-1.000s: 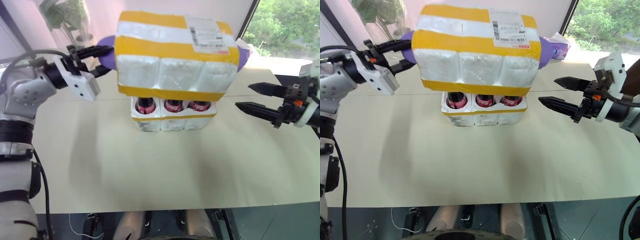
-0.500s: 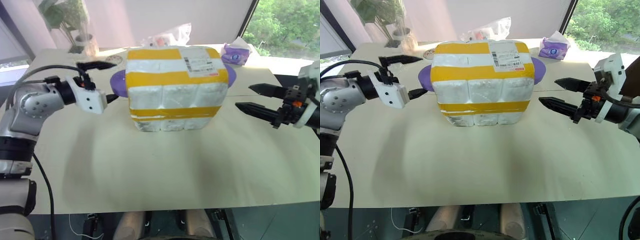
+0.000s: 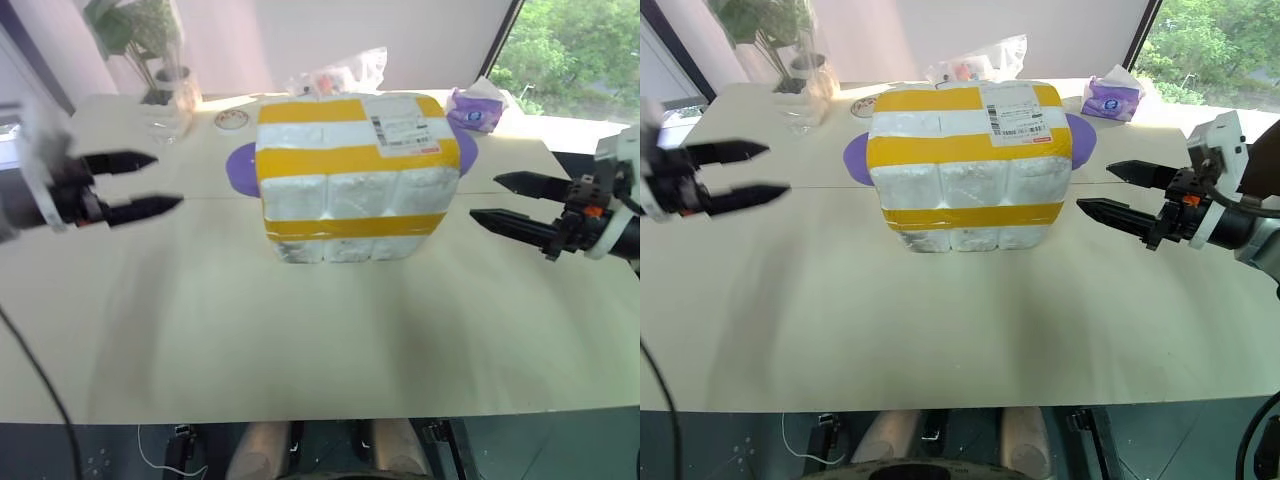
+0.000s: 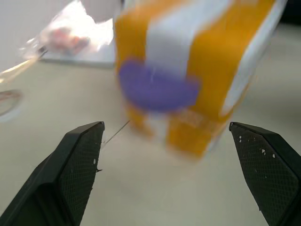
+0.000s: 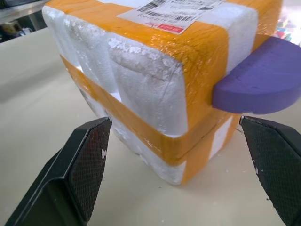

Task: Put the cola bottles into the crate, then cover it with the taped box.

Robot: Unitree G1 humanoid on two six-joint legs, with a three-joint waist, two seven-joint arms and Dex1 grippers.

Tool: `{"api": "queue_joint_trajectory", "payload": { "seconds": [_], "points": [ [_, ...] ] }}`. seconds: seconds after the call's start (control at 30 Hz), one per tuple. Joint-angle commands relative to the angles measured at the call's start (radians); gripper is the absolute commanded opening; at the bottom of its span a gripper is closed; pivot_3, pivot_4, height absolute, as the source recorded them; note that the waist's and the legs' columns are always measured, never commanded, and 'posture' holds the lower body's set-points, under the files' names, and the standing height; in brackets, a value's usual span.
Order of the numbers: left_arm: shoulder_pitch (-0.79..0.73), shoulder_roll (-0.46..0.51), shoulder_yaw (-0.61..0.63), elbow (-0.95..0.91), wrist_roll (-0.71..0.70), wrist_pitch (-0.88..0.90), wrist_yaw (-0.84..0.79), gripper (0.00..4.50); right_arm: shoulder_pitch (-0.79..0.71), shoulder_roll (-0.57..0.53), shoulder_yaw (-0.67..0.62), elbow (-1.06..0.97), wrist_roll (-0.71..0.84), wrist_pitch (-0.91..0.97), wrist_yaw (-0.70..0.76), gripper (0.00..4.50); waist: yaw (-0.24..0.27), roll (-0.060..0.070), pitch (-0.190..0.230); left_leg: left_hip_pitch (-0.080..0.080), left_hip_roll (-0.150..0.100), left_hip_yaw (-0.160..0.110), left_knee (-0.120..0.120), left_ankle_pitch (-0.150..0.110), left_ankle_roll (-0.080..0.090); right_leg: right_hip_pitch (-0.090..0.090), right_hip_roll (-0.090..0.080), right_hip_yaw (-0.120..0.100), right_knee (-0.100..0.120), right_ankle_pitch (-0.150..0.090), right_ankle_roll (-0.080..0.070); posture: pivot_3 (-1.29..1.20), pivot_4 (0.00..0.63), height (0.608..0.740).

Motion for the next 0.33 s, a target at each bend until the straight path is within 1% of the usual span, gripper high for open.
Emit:
{"api": "queue_joint_trajectory", "payload": {
  "seconds": [0.03,0.13,0.33],
  "points": [
    [0.002,0.026,0.076,-0.035,-0.101,0.141,-0.04,4.45,0.004,-0.03,-0.017,0.0,0.034,0.012,0.064,4.5,-0.008,0.002,0.0,0.001,0.0,0.001,-0.001,0.0,0.0,0.0,0.0,0.001,0.0,0.0,0.0,0.0,0.15,0.74],
    [0.032,0.032,0.099,-0.065,-0.104,0.183,-0.065,4.45,0.003,-0.036,-0.004,0.007,0.033,0.019,0.093,4.5,-0.019,0.002,0.0,0.003,0.001,0.002,-0.003,0.0,0.0,0.001,0.0,0.001,0.001,0.0,0.0,0.0,0.15,0.74],
    [0.087,0.035,0.121,-0.112,-0.046,0.161,-0.091,4.45,-0.031,-0.027,0.034,0.026,0.022,0.014,0.1,4.5,-0.02,0.002,0.0,0.006,0.001,0.003,-0.003,0.0,0.0,0.004,-0.004,0.004,0.0,-0.002,-0.003,0.0,0.15,0.74]
  ]
}}
